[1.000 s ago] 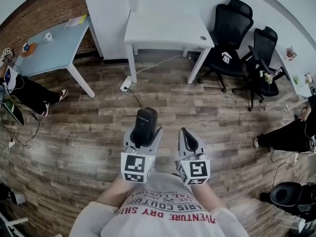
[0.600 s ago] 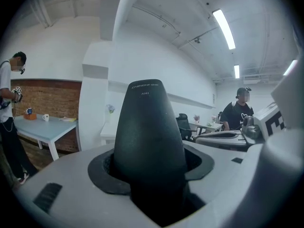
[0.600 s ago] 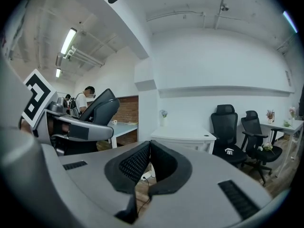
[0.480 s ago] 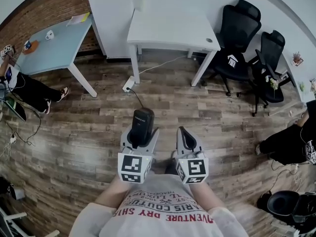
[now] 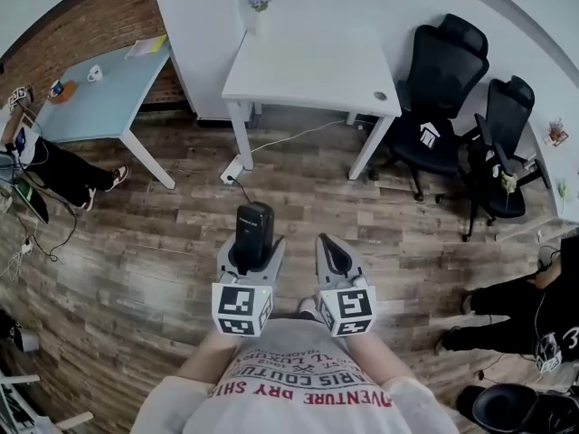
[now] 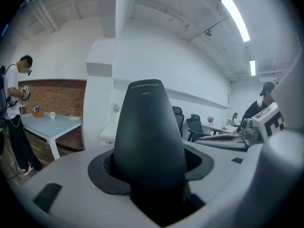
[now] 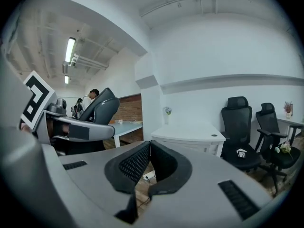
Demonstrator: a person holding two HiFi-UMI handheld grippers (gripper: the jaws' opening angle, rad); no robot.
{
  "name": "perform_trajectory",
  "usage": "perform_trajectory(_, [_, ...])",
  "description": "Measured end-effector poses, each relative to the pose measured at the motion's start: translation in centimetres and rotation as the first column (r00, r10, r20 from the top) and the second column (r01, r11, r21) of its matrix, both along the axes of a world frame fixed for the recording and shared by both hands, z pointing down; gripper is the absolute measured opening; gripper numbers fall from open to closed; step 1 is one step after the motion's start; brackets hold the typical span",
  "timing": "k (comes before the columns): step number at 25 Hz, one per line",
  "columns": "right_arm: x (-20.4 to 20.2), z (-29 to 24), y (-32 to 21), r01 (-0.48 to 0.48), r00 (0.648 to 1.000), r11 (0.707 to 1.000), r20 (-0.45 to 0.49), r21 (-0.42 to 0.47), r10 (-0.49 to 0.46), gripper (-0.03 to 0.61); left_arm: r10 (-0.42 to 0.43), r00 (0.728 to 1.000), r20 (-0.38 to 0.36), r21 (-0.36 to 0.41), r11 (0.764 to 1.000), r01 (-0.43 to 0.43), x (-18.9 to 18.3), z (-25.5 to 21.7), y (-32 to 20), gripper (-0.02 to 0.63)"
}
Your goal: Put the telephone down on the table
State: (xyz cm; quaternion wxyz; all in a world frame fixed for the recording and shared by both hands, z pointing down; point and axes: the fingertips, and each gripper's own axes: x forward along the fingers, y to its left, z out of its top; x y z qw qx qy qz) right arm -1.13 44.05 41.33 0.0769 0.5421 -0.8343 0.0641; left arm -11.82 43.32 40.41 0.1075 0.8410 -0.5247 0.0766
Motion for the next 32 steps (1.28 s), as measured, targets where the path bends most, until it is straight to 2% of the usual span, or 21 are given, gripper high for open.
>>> perform_trajectory(6, [7.2,0.1,-2.7,0.016,1.0,1.0,-0.012,-0.023,-0.016,0.025,-0.053,0.999,-0.015,-0.001,0.999,0.053,6.1,-0.3,-2.7,0.296])
perform_trajectory(11, [10.5,1.6,-4.4,0.013,1.0,0.998,0.01,-0.068,-0.012,0.025,-0.064,0.998,0.016,-0.016,0.998,0.064,8.5,0.1,-4.6,0.296])
perform_trajectory(18, [11.3,2.8,-7.7,0.005,1.0,0.997,-0.004,-0.078,-0.006,0.025,-0.038,0.999,0.008,-0.044,0.998,0.038,10.1,1.1,-8.5,0.296])
perform_trajectory(24, [11.6,3.2,-13.9,-0.035,0.999,0.995,-0.016,-0.094,0.034,0.025,0.012,1.0,-0.001,-0.042,0.999,-0.012,10.9,1.0,-15.4,0.296])
perform_trajectory(28, [10.7,2.8,-19.5,-0.054,0.998,0.992,0.017,-0.11,0.057,0.025,0.001,1.0,-0.018,-0.042,0.999,-0.002,9.1,0.4,-21.7,0.297])
perform_trajectory(32, [8.8,2.6,-25.4,-0.081,0.997,0.991,0.009,-0.108,0.082,0.025,0.009,1.0,-0.013,-0.031,0.999,-0.009,6.6,-0.2,-27.9,0.297])
